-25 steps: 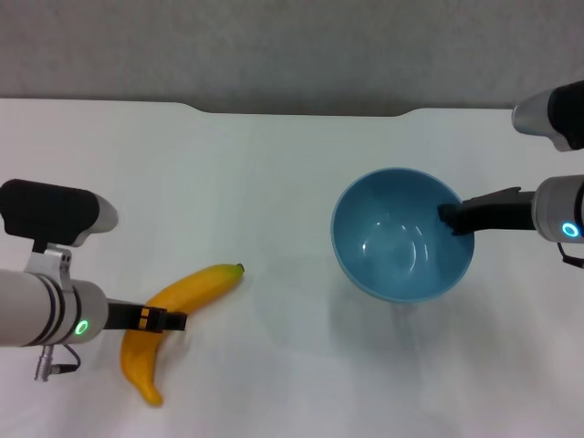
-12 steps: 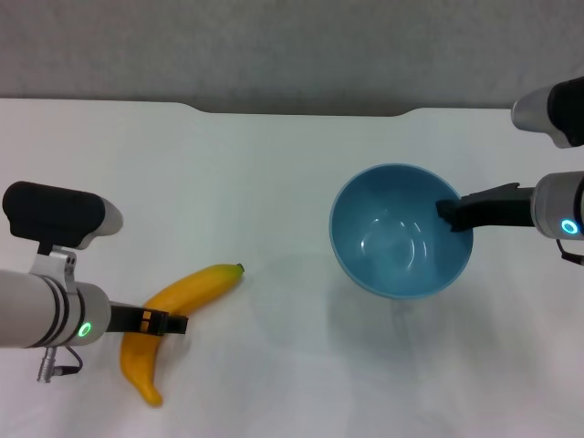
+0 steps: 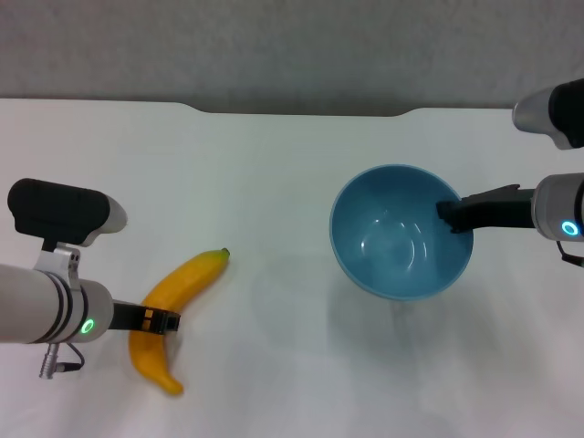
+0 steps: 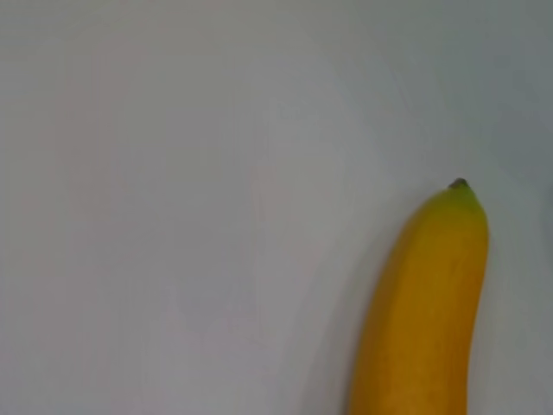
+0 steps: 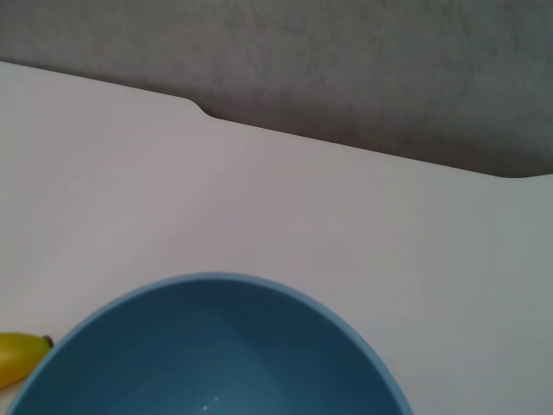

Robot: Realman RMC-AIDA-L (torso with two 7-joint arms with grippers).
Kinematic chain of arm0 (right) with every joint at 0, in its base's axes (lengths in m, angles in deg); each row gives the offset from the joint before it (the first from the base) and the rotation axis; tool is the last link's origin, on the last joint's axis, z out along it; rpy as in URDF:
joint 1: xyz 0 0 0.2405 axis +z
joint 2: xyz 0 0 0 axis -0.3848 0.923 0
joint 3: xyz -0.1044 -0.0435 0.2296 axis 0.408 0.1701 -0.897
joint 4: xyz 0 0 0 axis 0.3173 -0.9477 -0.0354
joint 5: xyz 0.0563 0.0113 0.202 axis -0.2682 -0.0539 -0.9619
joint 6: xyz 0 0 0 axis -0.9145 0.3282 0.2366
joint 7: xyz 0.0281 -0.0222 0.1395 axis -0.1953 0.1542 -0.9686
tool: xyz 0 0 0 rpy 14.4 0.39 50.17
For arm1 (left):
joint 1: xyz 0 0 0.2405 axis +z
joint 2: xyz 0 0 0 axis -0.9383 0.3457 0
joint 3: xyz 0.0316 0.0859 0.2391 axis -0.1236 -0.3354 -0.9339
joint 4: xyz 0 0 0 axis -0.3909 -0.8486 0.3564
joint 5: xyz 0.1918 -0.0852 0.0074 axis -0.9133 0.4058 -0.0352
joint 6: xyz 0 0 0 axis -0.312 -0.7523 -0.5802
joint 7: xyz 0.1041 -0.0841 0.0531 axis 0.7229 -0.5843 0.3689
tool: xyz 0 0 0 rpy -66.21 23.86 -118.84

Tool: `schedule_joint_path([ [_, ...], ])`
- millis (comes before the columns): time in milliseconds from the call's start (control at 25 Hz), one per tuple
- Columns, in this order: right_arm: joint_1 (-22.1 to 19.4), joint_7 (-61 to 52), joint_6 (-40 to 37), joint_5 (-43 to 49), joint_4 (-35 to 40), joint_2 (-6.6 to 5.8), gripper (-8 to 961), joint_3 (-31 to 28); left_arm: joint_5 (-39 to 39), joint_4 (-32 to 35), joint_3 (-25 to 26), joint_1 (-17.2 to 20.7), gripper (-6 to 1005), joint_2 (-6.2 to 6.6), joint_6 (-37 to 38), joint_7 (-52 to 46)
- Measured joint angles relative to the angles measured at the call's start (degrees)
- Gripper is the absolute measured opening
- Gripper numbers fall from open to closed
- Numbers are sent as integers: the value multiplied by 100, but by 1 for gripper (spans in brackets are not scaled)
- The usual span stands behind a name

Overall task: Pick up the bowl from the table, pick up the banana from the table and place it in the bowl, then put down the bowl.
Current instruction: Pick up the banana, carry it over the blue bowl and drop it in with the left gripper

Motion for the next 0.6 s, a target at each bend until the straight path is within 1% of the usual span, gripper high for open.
schedule_joint_path([
  [80,-1,0,0,-2,7,0,32,1,14,-3,8,0,615,1,-4,10],
  [280,-3,0,0,-2,26,0,32,17,18,-56,11,5,522,10,-7,17],
  [440,-7,0,0,-2,62,0,32,19,33,-117,18,22,523,14,-19,17],
  [520,-17,0,0,-1,88,0,32,18,39,-337,31,101,524,17,-67,18],
  [600,0,0,-5,-1,179,1,32,24,40,-780,57,258,524,21,-116,27],
])
